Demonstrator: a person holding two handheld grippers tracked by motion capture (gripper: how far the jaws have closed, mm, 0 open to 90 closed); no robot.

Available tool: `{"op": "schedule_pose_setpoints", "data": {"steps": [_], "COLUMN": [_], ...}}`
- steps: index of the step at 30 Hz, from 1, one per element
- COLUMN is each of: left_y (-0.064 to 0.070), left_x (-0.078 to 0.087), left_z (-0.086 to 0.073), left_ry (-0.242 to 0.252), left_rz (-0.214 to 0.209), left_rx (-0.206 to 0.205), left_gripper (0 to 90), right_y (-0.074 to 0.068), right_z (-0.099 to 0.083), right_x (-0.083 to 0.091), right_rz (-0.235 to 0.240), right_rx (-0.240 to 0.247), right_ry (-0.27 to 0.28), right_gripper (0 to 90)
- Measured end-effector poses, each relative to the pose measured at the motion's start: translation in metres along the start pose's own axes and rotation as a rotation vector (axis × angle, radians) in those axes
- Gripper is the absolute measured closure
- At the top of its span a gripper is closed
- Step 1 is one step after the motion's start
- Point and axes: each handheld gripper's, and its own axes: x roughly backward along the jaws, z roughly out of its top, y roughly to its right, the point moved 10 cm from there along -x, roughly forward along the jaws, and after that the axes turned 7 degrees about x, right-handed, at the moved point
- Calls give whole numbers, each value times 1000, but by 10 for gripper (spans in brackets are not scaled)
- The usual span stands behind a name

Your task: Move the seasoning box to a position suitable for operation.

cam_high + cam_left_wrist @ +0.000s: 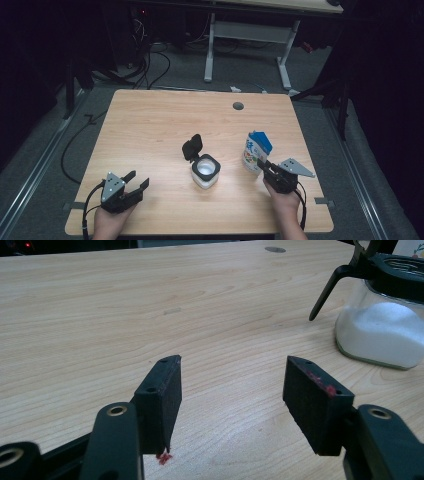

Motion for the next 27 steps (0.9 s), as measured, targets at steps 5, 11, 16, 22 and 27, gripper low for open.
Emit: {"op": "schedule_pose_setpoints", "data": {"steps": [5, 11, 16, 22, 27], "left_y": [0, 0, 1, 1, 3], "left_x": [0, 0, -1, -3, -4], "left_z": [0, -2, -4, -6, -8], "left_ry": [-1, -13, -20, -38, -44], "left_rz": [1, 5, 2, -1, -4], "left_rx": [-8, -10, -10, 0, 5], "left_gripper": [413, 427, 430, 429, 429], "right_y": [1, 4, 4, 4, 0], "right_z": [-3, -6, -8, -15, -27], "right_x": [2, 7, 15, 24, 30], "right_rz": [-13, -27, -42, -54, -53], "right_rx": [0, -15, -4, -4, -1], "right_ry": [-10, -22, -31, -43, -59], "right_gripper": [740, 690, 669, 661, 662]}}
